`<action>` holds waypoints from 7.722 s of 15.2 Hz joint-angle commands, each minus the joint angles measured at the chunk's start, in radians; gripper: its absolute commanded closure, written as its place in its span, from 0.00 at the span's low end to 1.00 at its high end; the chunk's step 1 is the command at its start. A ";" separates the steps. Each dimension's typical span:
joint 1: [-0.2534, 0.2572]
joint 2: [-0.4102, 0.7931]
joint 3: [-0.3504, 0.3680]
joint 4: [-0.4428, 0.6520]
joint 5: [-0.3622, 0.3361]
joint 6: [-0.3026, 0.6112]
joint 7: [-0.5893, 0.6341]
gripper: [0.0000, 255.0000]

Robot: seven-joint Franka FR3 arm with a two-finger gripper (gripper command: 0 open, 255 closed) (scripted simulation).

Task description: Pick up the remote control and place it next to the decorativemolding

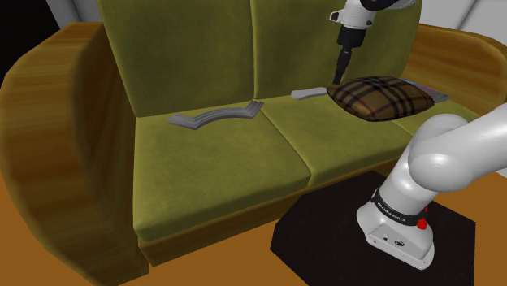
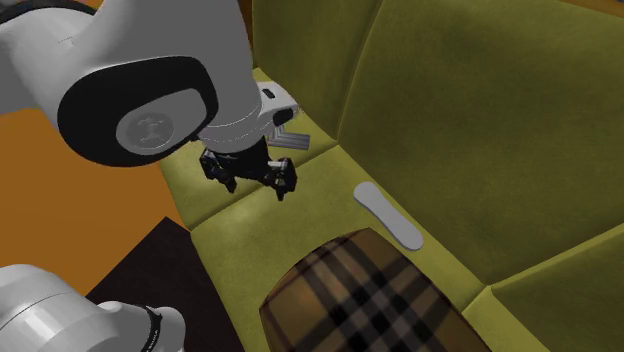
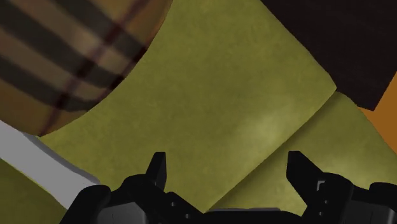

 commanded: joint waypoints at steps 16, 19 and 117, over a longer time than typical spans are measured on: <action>0.137 0.608 -0.386 0.247 0.056 0.410 -0.791 0.00; 0.128 0.760 -0.403 0.332 0.170 0.460 -0.965 0.00; -0.087 1.057 -0.253 0.493 0.567 0.567 -1.414 1.00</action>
